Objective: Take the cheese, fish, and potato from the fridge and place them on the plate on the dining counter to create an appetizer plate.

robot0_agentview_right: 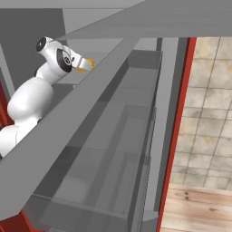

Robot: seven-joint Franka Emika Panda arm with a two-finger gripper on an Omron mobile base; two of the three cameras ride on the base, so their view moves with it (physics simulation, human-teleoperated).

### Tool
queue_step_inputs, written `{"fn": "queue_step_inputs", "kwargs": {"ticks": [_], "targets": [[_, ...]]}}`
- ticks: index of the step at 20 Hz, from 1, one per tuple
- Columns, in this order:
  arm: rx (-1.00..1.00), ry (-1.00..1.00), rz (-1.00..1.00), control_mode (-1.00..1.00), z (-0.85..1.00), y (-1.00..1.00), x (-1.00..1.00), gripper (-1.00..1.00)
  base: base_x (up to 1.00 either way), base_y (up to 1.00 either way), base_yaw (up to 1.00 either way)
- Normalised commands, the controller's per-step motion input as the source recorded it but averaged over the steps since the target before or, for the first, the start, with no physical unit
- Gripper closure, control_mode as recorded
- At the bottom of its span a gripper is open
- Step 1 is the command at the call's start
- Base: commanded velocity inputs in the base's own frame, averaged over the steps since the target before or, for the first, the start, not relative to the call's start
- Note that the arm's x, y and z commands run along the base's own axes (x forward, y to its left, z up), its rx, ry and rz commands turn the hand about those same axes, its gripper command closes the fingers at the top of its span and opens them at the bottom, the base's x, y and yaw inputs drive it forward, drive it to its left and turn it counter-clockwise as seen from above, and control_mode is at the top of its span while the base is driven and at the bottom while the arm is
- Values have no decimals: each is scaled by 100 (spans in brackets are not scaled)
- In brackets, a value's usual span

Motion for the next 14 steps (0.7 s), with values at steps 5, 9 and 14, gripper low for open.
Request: {"fn": "queue_step_inputs", "kwargs": {"ticks": [5, 9, 14], "targets": [[0, -5, 0, -100, -10, -25, -46, 100, 0, 0, 0], [0, -6, 1, -100, 0, -33, -68, 100, 0, 0, 0], [0, -1, 12, -100, 3, -14, -66, 100, 0, 0, 0]]}}
